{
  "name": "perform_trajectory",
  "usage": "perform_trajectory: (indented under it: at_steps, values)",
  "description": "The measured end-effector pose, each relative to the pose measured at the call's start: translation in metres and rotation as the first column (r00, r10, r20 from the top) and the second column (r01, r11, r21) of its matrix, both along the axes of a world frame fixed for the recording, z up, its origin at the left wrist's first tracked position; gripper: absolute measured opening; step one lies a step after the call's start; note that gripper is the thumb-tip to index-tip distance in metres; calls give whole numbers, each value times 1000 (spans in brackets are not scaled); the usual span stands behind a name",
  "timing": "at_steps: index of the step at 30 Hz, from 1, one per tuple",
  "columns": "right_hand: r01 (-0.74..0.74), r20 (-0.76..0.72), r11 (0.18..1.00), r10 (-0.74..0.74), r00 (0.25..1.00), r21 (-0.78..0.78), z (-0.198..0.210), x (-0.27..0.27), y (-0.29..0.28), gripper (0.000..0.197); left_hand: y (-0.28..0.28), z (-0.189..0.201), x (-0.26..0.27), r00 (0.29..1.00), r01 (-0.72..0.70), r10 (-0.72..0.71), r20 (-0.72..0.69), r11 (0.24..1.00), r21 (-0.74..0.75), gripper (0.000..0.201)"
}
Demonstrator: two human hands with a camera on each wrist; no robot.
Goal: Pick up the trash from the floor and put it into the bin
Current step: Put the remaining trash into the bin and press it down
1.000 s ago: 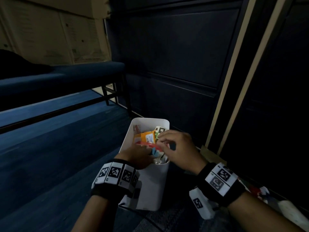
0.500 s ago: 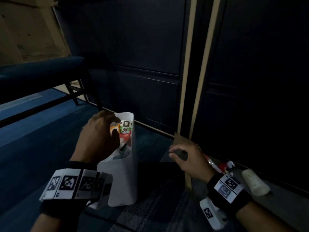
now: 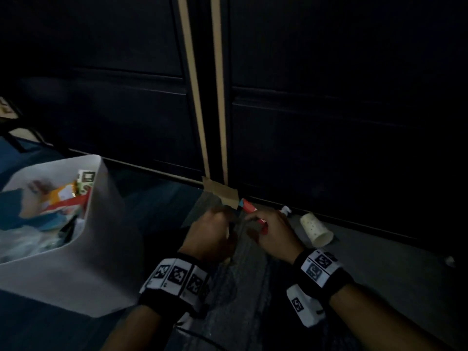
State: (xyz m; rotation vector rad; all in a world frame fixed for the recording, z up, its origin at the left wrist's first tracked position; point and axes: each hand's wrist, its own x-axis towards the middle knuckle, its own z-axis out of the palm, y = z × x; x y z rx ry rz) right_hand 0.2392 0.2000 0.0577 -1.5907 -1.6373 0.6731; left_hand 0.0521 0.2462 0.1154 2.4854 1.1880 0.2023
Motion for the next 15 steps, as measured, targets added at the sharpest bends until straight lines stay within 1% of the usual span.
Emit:
perform_trajectory:
  at_steps: [1,3,5,7,9,10,12,13,14,15]
  values:
    - [16,10,1000,-16,1000,-7,-6,8,-1,17,3,-12,11,999,5,-6,-33,1000,-28,43]
    - [40,43,999,-39,998,-24,-19,24,-1,17,7,-31,31,999,0,-4,-53,997,-74,44]
    - [59,75,997,-56,996,-47,-30,40,-3,15,11,-50,47,996,-18,9,-91,995,-95,40]
    - [82,132,996,-77,988,-35,-38,54,-5,11,17,-70,57,994,-10,-2,-112,994,-105,42]
    - [154,208,987,-140,968,-53,-49,70,-6,14,24,-95,65,987,-17,-5,-158,990,-142,53]
    - [200,263,976,-171,949,-88,-54,77,-6,16,26,-105,68,981,-14,-18,-195,988,-157,60]
    - [288,441,947,-199,875,-143,-65,91,-7,18,30,-126,74,945,19,-72,-319,986,-166,76]
    - [322,512,935,-206,834,-148,-70,98,-7,24,30,-134,75,922,-17,-62,-382,979,-201,81]
    - [352,542,926,-226,810,-140,-74,103,-7,32,31,-141,76,917,-101,-1,-398,967,-235,84]
    - [391,542,910,-259,799,-141,-75,107,-7,38,34,-155,77,920,-204,95,-381,945,-258,82]
